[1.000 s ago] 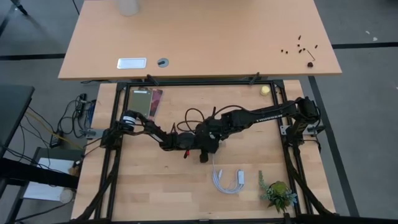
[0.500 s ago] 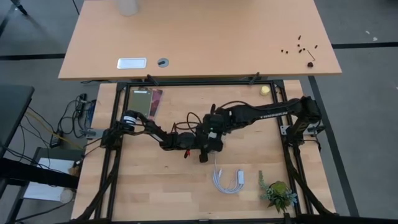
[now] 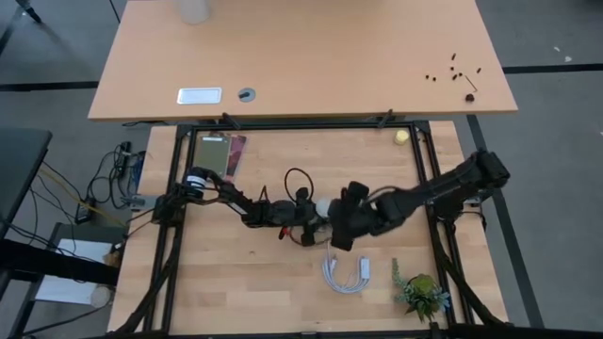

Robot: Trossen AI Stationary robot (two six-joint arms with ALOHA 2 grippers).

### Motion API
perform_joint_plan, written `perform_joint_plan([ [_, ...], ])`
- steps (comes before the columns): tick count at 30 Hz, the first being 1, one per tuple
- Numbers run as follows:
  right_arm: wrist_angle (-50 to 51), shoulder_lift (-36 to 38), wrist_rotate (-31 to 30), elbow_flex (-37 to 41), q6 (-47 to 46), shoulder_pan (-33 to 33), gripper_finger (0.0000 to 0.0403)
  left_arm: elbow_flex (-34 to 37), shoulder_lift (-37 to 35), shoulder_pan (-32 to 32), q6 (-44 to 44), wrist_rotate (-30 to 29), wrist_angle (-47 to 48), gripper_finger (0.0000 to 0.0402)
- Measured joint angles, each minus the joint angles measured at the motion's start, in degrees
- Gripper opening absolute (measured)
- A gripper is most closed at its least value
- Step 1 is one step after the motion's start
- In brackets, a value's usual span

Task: Screw lightbulb
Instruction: Remove the white lightbulb from the desk lamp

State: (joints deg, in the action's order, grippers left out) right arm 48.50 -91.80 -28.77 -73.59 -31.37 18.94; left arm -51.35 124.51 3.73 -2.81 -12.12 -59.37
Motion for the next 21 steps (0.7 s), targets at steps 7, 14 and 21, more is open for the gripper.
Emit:
perform_joint_plan([
  [7, -23.19, 2.08, -12.5, 18.14, -3.44, 4.2, 0.0326, -0.01, -0.04, 0.09, 0.3, 0.04, 0.04, 0.0218],
  [14, -51.49, 2.31, -14.47, 32.23, 1.11, 3.73, 0.0326, -0.04, -0.07, 0.13, 2.69, 0.81, 0.68, 0.0218],
  [21, -78.25, 2.29, -14.86, 41.95, 7.74, 0.93, 0.0322, -0.09, -0.07, 0.13, 3.26, 0.85, 0.65, 0.0218],
])
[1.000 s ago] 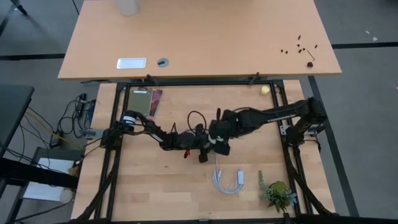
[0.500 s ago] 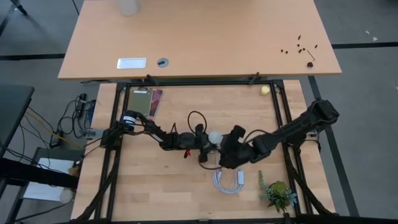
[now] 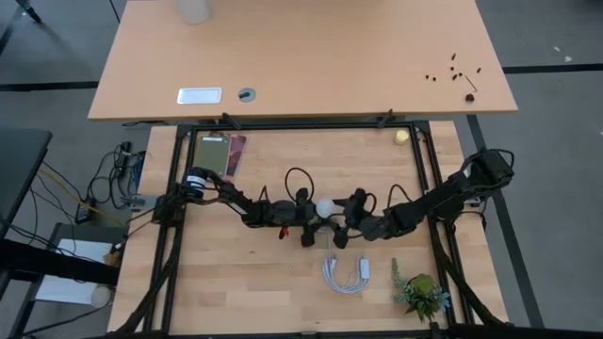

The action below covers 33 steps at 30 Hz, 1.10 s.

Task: Screw lightbulb
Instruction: Remove the white lightbulb from the desk lamp

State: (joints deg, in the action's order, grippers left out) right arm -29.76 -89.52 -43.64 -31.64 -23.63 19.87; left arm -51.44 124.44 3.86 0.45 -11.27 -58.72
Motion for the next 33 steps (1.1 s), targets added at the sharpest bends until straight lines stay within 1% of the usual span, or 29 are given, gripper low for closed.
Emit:
perform_joint_plan([
  [2, -3.32, 0.0, 0.02, 1.24, 1.45, -0.34, 0.032, -0.06, -0.02, 0.0, 0.02, -0.02, -0.04, 0.0218],
  [4, -4.3, -0.02, 0.36, 1.6, 2.83, -0.59, 0.0319, -0.06, -0.02, 0.0, 0.21, -0.27, -0.05, 0.0218],
  [8, -6.39, -1.09, 3.28, 1.6, 4.01, -1.92, 0.0319, -0.46, -0.02, 0.0, 1.92, -0.85, 0.02, 0.0218],
  [13, -15.62, -6.12, 4.19, 1.6, 6.5, -3.15, 0.032, -1.88, -0.11, 0.0, 2.75, -1.18, 0.59, 0.0218],
  [17, -24.01, -9.98, 4.01, 1.58, 10.69, -2.86, 0.0313, -1.92, -0.11, 0.0, 2.8, -1.6, 0.84, 0.0218],
  [20, -26.38, -12.11, 2.43, 1.58, 12.18, -2.84, 0.0301, -1.94, -0.11, 0.02, 2.79, -1.6, 0.85, 0.0218],
  [24, -27.22, -13.11, 2.31, 1.6, 12.3, -2.84, 0.0272, -1.94, -0.11, 0.21, 0.96, -1.71, 0.86, 0.0215],
  [29, -26.96, -13.15, 2.54, 1.64, 13.59, -2.4, 0.023, -1.94, -0.11, 0.63, -1.0, -1.59, 0.79, 0.0188],
  [33, -26.87, -13.14, 2.94, 2.18, 13.94, -2.26, 0.0216, -1.94, -0.11, 0.75, -0.12, -1.16, 0.93, 0.0178],
])
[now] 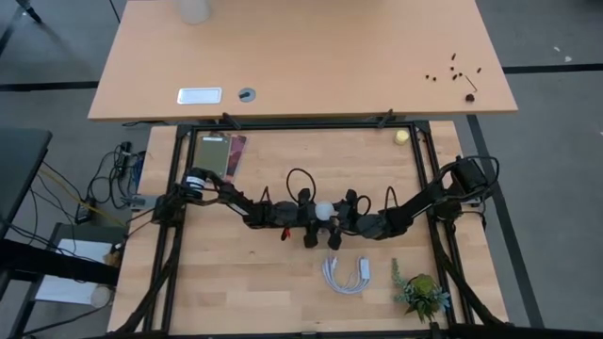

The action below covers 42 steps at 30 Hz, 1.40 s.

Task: Screw lightbulb
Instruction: Remove the white lightbulb from the desk lamp

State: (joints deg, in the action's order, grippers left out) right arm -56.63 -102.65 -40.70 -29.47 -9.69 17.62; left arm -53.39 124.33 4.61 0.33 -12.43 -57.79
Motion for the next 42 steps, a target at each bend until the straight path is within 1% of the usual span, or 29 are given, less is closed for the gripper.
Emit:
perform_joint_plan([
  [3, -0.39, 0.0, 0.1, 0.43, -0.72, -0.01, 0.0216, 0.34, -0.53, 0.11, 1.21, 0.13, 0.41, 0.0188],
  [8, -0.8, 0.11, 0.11, 0.52, -0.75, -0.01, 0.0212, 4.36, -4.56, 0.35, 1.75, -0.61, 2.09, 0.0215],
  [11, -0.96, 0.11, 0.14, 0.52, -0.49, -0.02, 0.0209, 6.76, -7.16, 0.32, 1.81, -0.66, 2.35, 0.0215],
  [14, -1.03, 0.11, 1.11, 0.54, -0.15, -0.03, 0.0209, 7.8, -7.28, 0.37, 1.87, -0.54, 2.09, 0.021],
  [18, -1.67, 0.11, 1.78, 0.51, 0.26, -0.14, 0.0209, 7.37, -7.28, 0.35, 1.8, 1.78, 2.25, 0.0208],
  [29, -2.17, 0.11, 3.03, 0.47, 0.02, -0.19, 0.0207, 5.23, -6.75, 0.19, -2.86, 1.75, 2.29, 0.0204],
  [37, -1.91, 0.11, 3.26, 0.49, 0.79, -0.16, 0.0208, 5.16, -6.73, 0.19, -1.97, 1.71, 2.81, 0.0186],
  [40, -2.05, 0.11, 3.27, 0.49, 0.84, -0.16, 0.0214, 5.07, -6.73, 0.19, -0.62, 1.69, 2.8, 0.019],
  [42, -2.18, 0.11, 3.29, 0.47, 0.96, -0.16, 0.0223, 5.07, -6.73, 0.18, -0.21, 1.72, 2.26, 0.02],
])
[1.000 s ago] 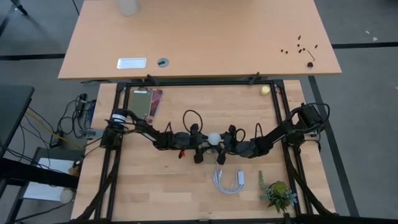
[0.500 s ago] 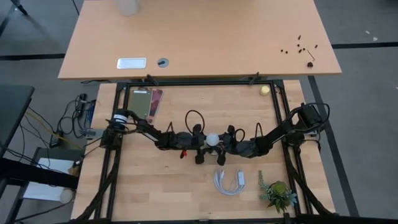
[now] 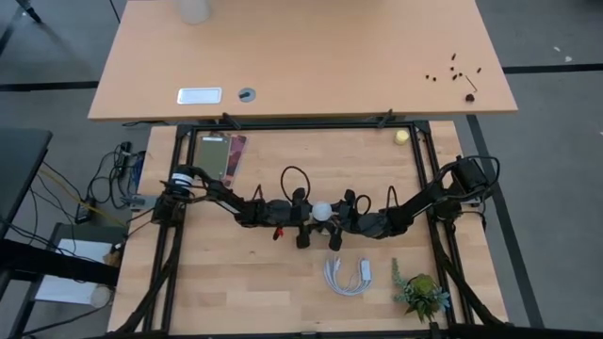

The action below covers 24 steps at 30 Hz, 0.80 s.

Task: Screw lightbulb
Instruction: Remove the white lightbulb from the desk lamp

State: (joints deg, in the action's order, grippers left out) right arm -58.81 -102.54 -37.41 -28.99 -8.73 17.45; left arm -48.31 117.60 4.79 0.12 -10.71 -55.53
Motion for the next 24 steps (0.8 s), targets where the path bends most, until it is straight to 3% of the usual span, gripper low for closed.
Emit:
perform_joint_plan([
  [8, 0.33, 0.02, 1.02, 0.0, -0.02, -0.02, 0.0283, -0.09, -0.02, -0.5, -0.05, -0.14, -1.37, 0.0261],
  [14, 0.26, 0.02, 1.03, 0.0, 0.42, -0.07, 0.0301, -0.09, -0.02, -0.6, -1.42, -0.29, -1.09, 0.0233],
  [24, -3.51, -0.02, 1.29, 0.04, 4.38, -0.82, 0.03, -0.09, -0.09, -0.65, -1.31, -0.82, -0.34, 0.0195],
])
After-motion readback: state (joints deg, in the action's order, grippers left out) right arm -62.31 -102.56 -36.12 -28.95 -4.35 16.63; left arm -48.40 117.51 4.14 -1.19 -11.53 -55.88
